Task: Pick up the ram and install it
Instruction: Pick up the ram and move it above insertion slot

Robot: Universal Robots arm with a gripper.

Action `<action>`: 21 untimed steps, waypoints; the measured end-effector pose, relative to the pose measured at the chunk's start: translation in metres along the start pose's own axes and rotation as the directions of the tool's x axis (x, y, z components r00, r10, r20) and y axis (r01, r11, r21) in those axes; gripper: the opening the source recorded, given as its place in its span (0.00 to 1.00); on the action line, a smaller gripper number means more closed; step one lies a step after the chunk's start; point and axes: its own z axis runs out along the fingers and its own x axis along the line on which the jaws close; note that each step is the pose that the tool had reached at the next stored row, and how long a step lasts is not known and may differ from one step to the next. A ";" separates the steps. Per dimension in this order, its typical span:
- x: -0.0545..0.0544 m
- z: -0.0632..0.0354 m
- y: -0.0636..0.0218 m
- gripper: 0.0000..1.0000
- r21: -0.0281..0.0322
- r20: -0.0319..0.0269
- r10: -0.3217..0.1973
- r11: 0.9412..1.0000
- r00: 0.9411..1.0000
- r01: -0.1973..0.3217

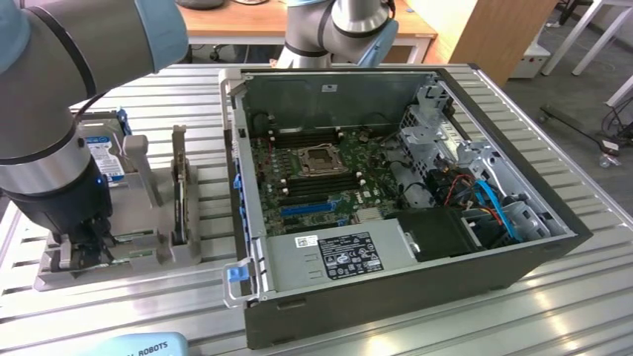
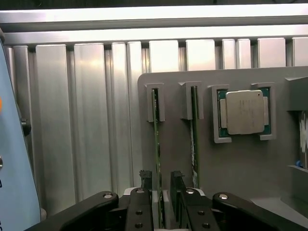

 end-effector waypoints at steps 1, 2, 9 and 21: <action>0.000 0.0008 0.0000 0.29 0.000 0.000 0.000 1.000 1.000 0.000; 0.000 0.0016 -0.0001 0.29 0.000 0.000 0.000 1.000 1.000 0.000; 0.000 0.0035 -0.0001 0.29 0.000 0.000 0.000 1.000 1.000 0.000; 0.000 0.0069 -0.0010 0.29 -0.001 -0.001 -0.026 1.000 1.000 0.026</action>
